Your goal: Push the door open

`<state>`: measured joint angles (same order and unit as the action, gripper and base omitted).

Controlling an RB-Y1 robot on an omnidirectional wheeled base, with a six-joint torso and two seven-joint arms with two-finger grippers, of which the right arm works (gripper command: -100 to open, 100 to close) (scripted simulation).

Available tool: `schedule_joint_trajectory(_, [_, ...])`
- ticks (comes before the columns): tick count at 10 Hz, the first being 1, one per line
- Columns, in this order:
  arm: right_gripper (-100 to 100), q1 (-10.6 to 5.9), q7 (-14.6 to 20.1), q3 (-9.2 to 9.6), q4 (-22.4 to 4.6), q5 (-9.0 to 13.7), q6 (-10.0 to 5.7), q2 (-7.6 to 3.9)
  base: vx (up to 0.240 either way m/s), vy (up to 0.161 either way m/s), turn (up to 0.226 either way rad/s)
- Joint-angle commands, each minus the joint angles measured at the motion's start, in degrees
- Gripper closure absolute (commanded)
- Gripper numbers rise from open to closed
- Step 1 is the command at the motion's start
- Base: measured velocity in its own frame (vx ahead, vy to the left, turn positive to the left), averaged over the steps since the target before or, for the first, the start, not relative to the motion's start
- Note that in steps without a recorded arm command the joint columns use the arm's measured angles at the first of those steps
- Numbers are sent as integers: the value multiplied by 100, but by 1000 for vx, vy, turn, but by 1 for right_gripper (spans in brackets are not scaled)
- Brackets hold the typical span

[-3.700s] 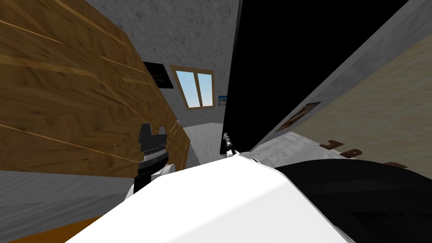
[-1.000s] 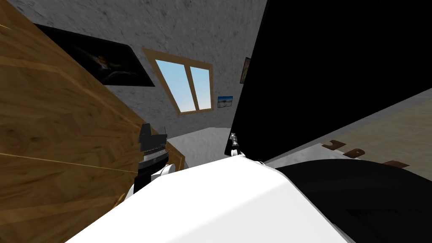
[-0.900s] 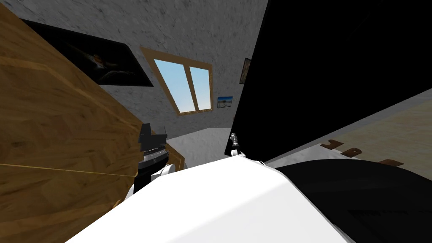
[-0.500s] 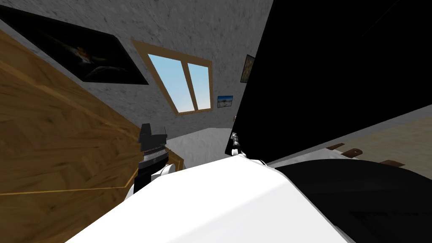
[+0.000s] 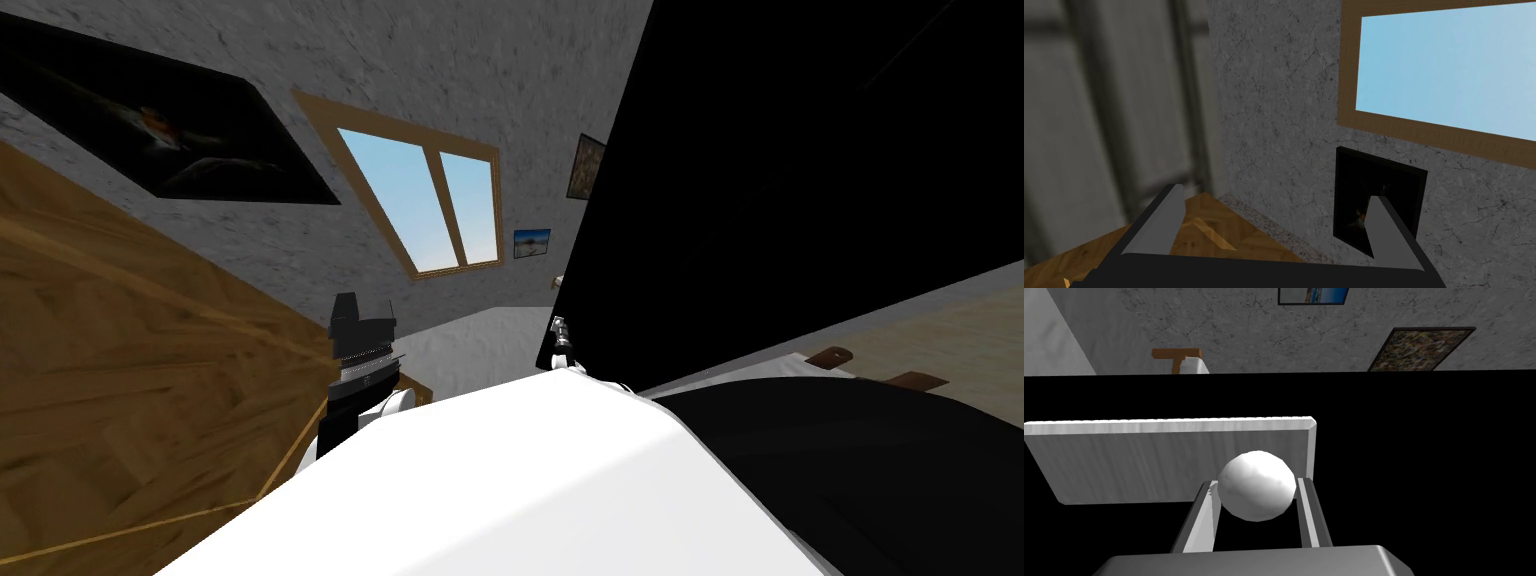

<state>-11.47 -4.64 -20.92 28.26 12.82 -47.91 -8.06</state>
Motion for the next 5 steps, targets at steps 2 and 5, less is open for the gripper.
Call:
schedule_joint_trajectory(2, [100,0,-41,-109,-5,69,-22,-39,117,0,-36])
schedule_joint_trajectory(5, [100,13,-110,-269,-18,173,-41,-73,217,-15,-42])
